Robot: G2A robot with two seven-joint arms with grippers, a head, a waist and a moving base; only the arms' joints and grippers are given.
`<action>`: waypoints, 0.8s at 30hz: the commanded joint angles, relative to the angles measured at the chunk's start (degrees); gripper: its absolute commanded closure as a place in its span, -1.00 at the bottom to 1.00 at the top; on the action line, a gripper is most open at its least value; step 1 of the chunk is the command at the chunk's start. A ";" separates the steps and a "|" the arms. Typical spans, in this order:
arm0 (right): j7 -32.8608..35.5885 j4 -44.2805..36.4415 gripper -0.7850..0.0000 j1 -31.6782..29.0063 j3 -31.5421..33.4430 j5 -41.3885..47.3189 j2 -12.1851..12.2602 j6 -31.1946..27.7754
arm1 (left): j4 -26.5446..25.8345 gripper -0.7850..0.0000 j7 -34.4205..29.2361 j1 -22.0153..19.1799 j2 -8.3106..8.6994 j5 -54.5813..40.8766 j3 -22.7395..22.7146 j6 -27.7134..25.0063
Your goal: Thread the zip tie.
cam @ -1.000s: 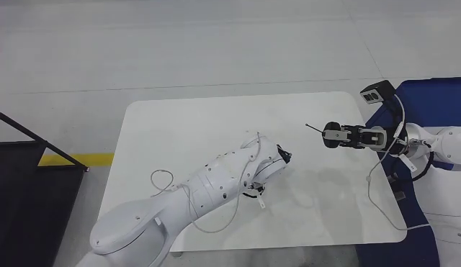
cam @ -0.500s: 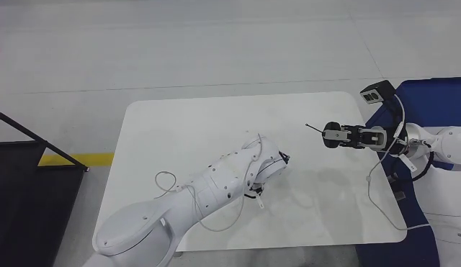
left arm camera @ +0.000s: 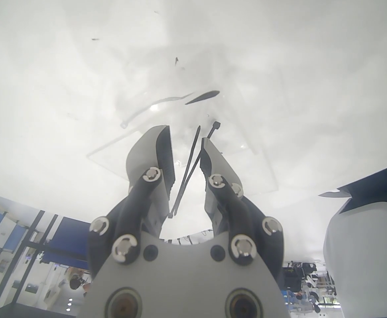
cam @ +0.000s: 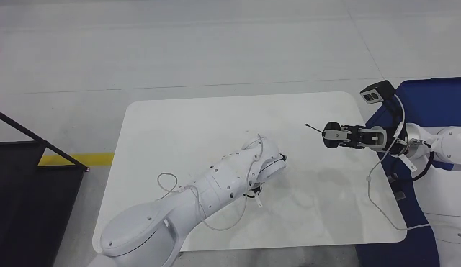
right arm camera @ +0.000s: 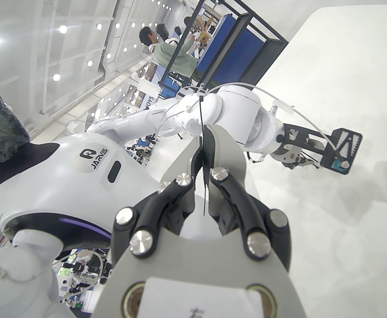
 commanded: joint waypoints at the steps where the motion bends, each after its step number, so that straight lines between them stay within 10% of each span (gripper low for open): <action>1: 0.00 0.00 1.00 0.00 0.00 0.00 0.00 0.00 | 0.35 0.59 -0.15 0.11 -0.25 0.16 0.02 -0.37; 12: 0.00 0.00 1.00 0.00 0.00 0.00 0.00 0.00 | 2.48 1.00 -0.40 0.45 -1.22 0.69 -0.77 -1.50; 24: 0.00 0.00 1.00 0.00 0.00 0.00 0.00 0.00 | -2.76 1.00 -2.07 0.51 -1.12 1.95 -2.76 -0.82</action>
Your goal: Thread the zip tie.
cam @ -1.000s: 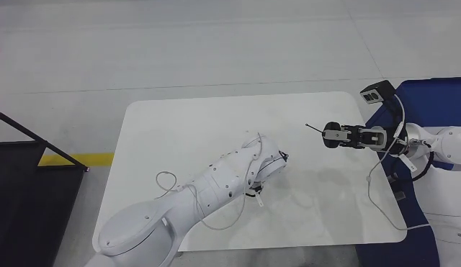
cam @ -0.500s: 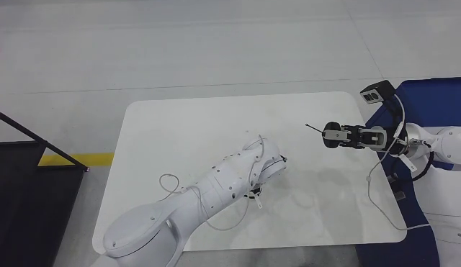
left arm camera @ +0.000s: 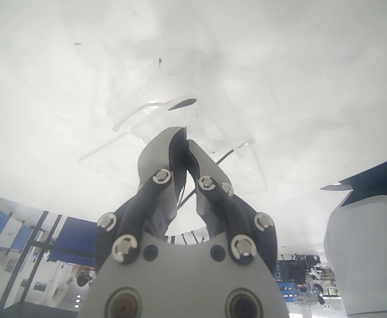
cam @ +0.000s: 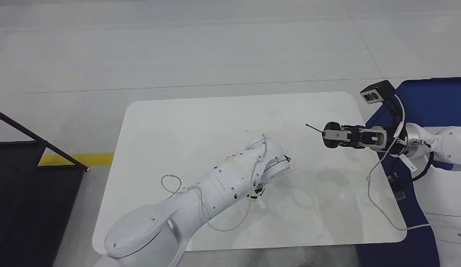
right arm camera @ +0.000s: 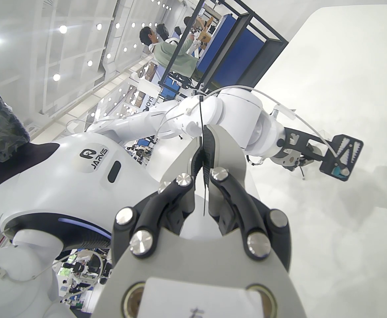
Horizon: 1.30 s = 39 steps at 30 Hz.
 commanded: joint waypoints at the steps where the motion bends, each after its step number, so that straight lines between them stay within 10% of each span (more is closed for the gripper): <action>1: 0.00 0.00 1.00 0.00 0.00 0.00 0.00 0.00 | -3.22 1.00 -0.60 0.11 0.48 0.34 -0.91 0.63; 22: 0.00 0.00 1.00 0.00 0.00 0.00 0.00 0.00 | -38.15 1.00 -0.91 14.51 14.18 13.60 -18.08 7.66; 39: 0.00 0.00 1.00 0.00 0.00 0.00 0.00 0.00 | -45.94 1.00 13.06 25.81 17.40 -5.13 -33.10 -1.57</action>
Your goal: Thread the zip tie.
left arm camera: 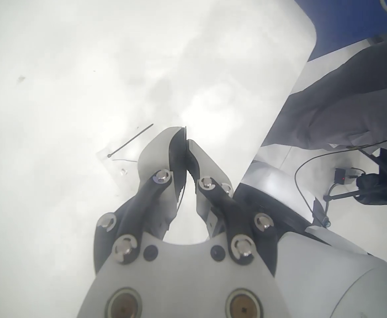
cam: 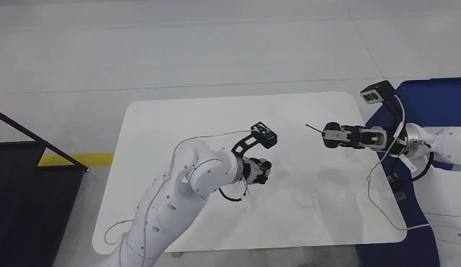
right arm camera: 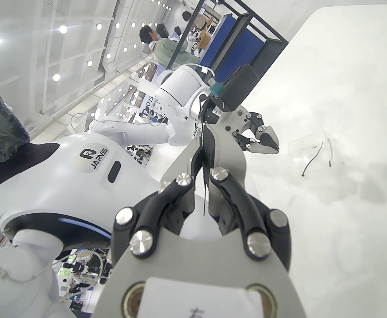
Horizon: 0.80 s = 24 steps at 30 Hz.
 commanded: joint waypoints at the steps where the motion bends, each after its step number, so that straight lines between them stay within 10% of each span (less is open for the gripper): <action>1: 0.00 0.00 1.00 0.00 0.00 0.00 0.00 0.00 | -0.01 1.00 -0.16 -0.06 -0.01 0.12 0.06 0.07; 15: -3.10 -0.53 1.00 -1.05 6.94 0.79 1.01 -5.45 | -1.05 1.00 5.46 4.23 0.59 -26.61 -7.92 -0.82; 24: -2.99 -0.68 1.00 -1.12 7.08 0.42 1.06 -5.75 | -1.05 1.00 5.46 4.23 0.59 -26.61 -7.92 -0.82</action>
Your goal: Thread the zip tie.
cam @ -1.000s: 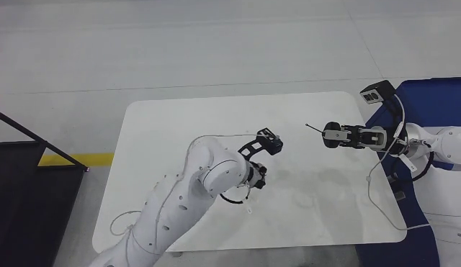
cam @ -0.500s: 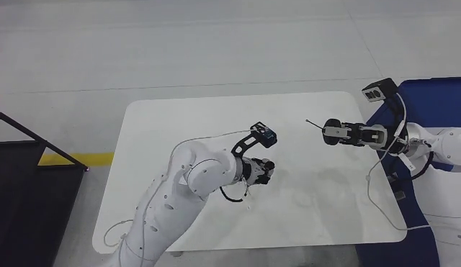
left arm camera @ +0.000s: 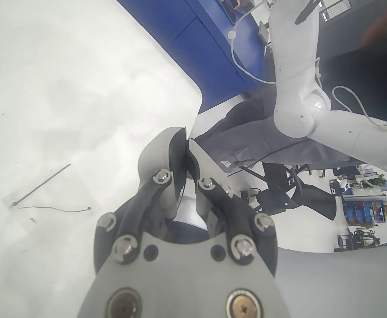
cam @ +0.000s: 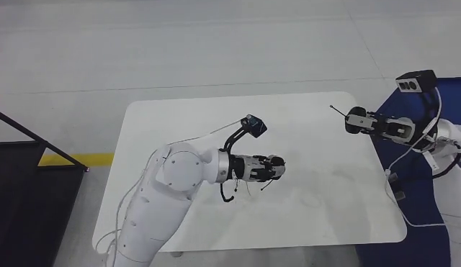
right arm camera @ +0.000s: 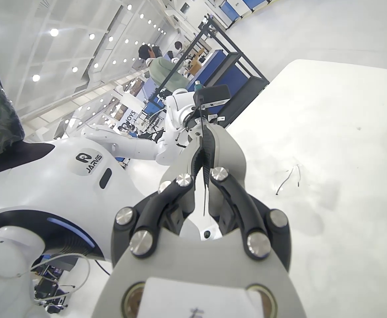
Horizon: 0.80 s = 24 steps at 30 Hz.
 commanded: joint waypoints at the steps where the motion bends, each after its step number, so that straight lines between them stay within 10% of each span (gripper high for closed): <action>1: 0.00 0.00 1.00 0.00 0.00 0.00 0.00 0.00 | 0.00 1.00 0.00 0.00 0.00 -0.01 0.00 0.00; 24: 0.00 0.00 1.00 0.00 0.00 0.00 0.00 0.00 | 0.21 1.00 -6.19 0.03 0.64 -1.33 0.86 -0.15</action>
